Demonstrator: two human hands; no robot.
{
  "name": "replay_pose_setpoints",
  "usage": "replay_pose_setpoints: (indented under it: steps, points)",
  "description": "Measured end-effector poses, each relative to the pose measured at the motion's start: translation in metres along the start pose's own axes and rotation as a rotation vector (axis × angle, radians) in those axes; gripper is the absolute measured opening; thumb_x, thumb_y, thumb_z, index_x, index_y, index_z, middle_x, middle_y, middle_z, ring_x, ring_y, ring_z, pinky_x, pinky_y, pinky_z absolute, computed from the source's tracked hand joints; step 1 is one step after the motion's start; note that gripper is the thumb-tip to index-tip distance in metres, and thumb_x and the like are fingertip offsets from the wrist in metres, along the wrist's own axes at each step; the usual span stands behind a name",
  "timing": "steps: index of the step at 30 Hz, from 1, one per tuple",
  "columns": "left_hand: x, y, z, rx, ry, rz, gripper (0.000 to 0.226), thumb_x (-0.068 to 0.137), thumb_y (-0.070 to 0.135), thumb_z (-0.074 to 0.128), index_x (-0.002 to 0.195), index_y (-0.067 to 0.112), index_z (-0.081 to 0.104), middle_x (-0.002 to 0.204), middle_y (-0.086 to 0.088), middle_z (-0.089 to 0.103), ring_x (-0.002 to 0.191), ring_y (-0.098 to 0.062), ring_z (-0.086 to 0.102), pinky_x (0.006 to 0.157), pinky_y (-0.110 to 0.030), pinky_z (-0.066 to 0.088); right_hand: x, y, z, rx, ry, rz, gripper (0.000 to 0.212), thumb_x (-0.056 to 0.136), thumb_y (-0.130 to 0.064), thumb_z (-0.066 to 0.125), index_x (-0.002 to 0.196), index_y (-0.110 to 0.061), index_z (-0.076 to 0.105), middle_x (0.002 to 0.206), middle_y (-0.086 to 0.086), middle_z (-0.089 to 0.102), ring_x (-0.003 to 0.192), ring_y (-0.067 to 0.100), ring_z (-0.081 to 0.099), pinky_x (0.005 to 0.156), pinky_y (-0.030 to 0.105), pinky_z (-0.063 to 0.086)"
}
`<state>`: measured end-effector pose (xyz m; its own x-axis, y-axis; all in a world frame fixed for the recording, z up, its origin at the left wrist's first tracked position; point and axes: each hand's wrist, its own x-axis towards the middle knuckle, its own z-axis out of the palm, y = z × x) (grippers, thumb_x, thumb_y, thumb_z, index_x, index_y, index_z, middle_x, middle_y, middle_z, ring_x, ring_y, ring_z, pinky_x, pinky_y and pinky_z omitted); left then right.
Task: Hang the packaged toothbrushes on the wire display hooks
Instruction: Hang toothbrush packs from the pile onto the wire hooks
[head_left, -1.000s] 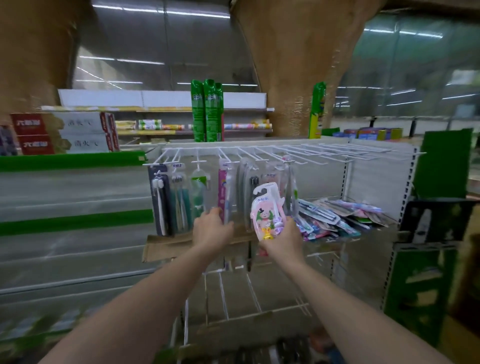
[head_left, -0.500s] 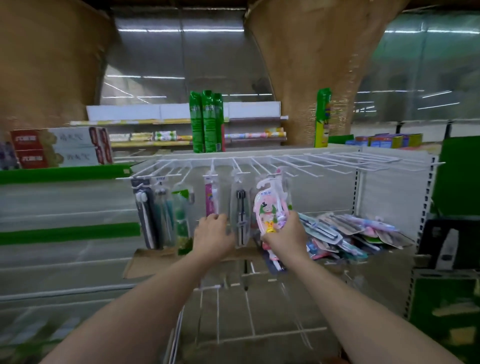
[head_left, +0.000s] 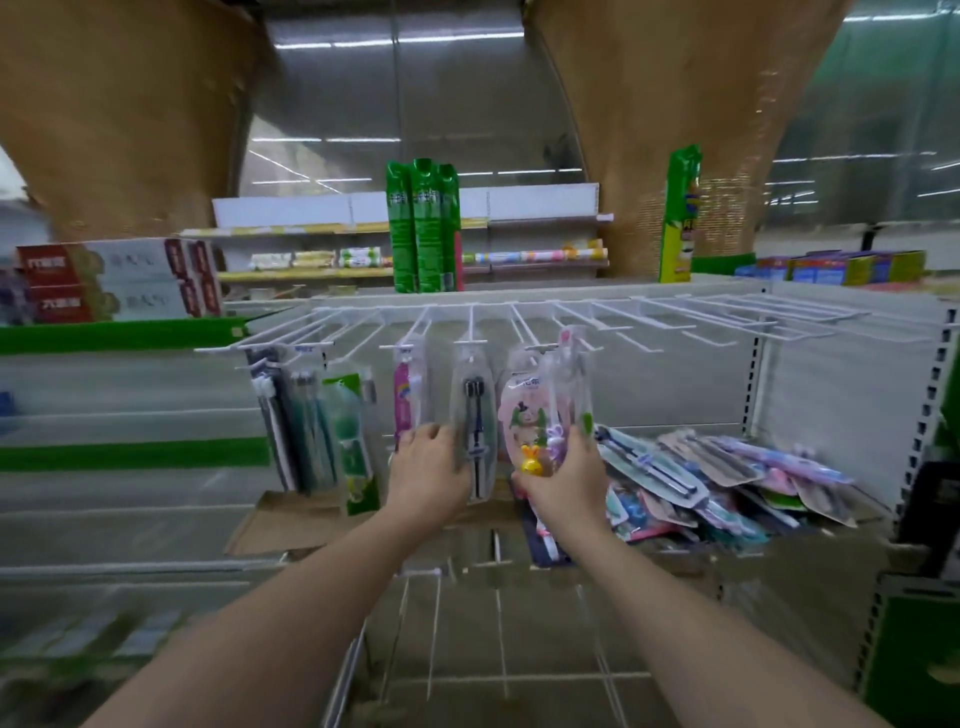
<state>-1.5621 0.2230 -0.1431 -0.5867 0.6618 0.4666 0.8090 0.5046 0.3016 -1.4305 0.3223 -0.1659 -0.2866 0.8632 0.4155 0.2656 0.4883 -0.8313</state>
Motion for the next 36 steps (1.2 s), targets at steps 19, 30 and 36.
replay_pose_setpoints:
  steps: [19,30,36]
  points:
    - [0.012,0.003,0.013,-0.042,0.031,0.040,0.048,0.095,0.032,0.059,0.142,0.025,0.049,0.141,-0.003,0.050,0.135,-0.024,0.038,0.115,-0.044,0.035,0.003,0.016,0.006,0.070,-0.008,-0.051,0.096,0.073,-0.024,0.089,0.152,-0.016,0.036,0.140,0.003,0.052,0.128,0.022,0.050,0.096,0.023,0.040]
    - [0.015,-0.006,0.025,-0.046,0.028,0.059,0.046,0.094,0.033,0.056,0.139,0.026,0.049,0.137,-0.002,0.050,0.127,-0.025,0.041,0.109,-0.041,0.039,0.006,0.020,0.009,0.082,0.037,-0.031,0.100,0.070,-0.028,0.090,0.154,-0.019,0.036,0.139,0.005,0.053,0.128,0.024,0.050,0.104,0.033,0.044]
    - [0.019,-0.010,0.029,-0.065,0.025,0.050,0.044,0.093,0.030,0.058,0.137,0.027,0.050,0.136,-0.002,0.049,0.127,-0.023,0.040,0.107,-0.039,0.038,0.020,0.023,0.016,-0.029,-0.033,0.020,0.101,0.074,-0.040,0.085,0.156,-0.020,0.030,0.150,0.006,0.042,0.137,0.028,0.042,0.113,0.041,0.040]
